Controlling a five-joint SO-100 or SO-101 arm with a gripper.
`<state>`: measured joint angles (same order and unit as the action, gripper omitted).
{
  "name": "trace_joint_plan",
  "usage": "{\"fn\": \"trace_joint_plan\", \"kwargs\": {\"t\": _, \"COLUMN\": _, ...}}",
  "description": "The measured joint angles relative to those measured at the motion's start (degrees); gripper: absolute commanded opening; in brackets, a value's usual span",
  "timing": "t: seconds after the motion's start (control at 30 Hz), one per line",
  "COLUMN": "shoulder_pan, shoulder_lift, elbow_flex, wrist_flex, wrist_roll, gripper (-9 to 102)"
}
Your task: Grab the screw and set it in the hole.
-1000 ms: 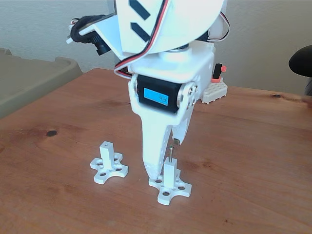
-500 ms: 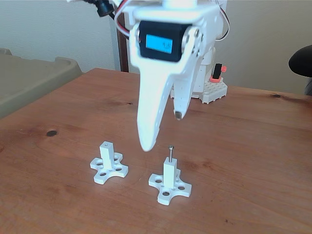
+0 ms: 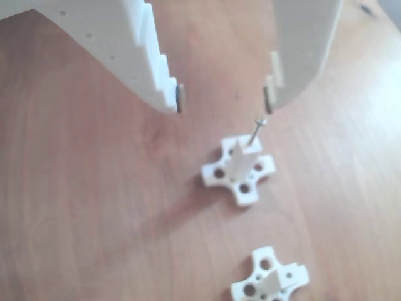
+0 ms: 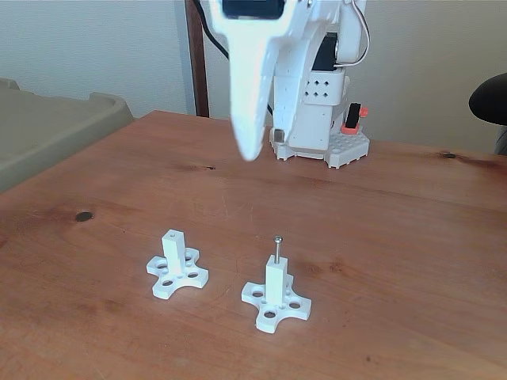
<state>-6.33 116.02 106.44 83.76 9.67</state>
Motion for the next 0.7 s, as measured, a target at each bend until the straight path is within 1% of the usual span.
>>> {"fn": "trace_joint_plan", "kwargs": {"t": 0.2, "shoulder_pan": 0.26, "shoulder_lift": 10.20, "elbow_flex": 12.13, "wrist_flex": -3.34, "wrist_roll": -0.18, "gripper": -4}}
{"fn": "trace_joint_plan", "kwargs": {"t": 0.43, "shoulder_pan": 2.11, "shoulder_lift": 26.37, "elbow_flex": 30.94, "wrist_flex": -8.70, "wrist_roll": -0.18, "gripper": -4}}
{"fn": "trace_joint_plan", "kwargs": {"t": 0.7, "shoulder_pan": 7.73, "shoulder_lift": 41.04, "elbow_flex": 46.23, "wrist_flex": -14.41, "wrist_roll": -2.29, "gripper": -4}}
